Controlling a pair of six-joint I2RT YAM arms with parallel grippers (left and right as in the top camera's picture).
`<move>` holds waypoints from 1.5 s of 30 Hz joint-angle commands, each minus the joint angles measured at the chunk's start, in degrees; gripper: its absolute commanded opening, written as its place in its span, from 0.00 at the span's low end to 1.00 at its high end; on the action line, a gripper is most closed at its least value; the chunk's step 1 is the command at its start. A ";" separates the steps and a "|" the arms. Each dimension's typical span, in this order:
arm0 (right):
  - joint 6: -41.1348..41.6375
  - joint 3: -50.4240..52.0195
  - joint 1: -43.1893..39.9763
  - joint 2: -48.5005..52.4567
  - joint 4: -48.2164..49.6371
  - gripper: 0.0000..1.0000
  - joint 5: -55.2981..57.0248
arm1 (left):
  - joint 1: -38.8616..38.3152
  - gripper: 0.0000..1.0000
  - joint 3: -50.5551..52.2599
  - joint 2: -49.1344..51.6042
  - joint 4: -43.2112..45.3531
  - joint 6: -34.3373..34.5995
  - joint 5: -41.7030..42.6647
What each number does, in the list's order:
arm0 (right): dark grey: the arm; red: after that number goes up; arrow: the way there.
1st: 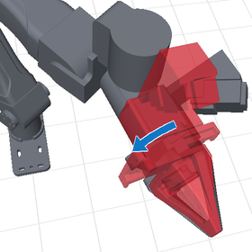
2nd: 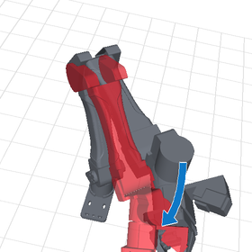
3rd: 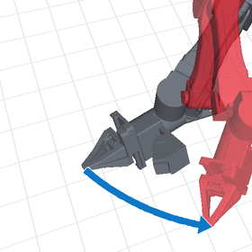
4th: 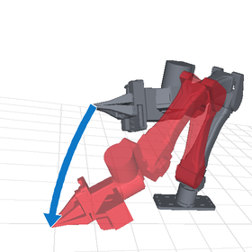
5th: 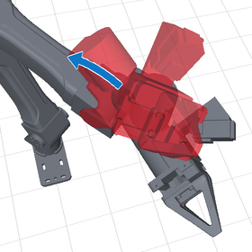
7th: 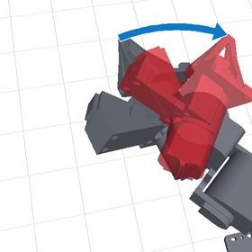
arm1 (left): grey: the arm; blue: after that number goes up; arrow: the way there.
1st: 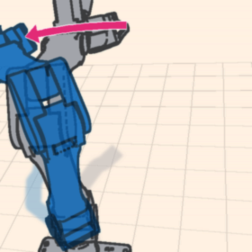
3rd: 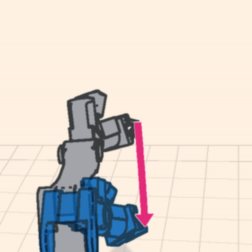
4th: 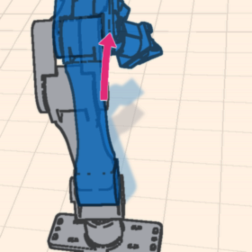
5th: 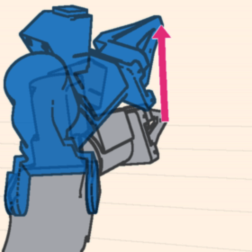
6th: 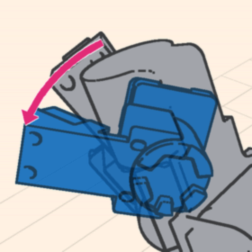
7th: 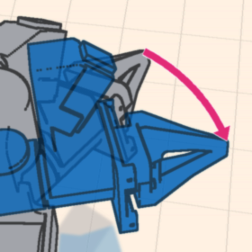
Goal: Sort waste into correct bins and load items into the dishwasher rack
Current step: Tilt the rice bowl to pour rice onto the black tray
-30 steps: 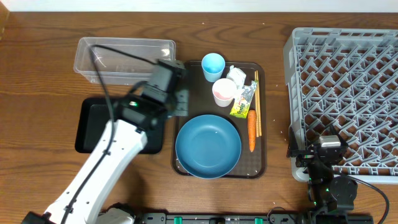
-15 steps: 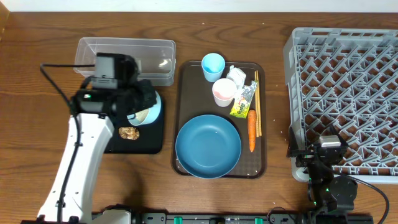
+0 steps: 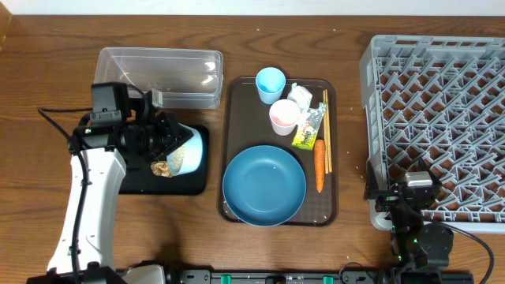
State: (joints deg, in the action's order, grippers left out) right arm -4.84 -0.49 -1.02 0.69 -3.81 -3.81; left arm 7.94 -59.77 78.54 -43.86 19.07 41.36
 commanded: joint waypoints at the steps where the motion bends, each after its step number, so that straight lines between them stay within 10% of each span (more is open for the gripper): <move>1: 0.50 0.20 -0.46 -0.31 -0.09 0.99 0.39 | 1.77 0.06 1.81 -0.74 2.14 -1.22 7.26; 18: 0.50 0.20 -0.46 -0.31 -0.09 0.99 0.39 | 15.50 0.06 8.48 -0.63 7.37 -1.22 19.74; 45: 0.50 0.20 -0.46 -0.31 -0.09 0.99 0.39 | 16.15 0.06 8.76 2.69 11.67 -2.51 22.71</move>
State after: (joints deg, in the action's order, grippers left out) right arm -4.84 -0.49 -1.02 0.69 -3.81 -3.81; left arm 23.79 -51.22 79.88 -32.71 17.91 62.65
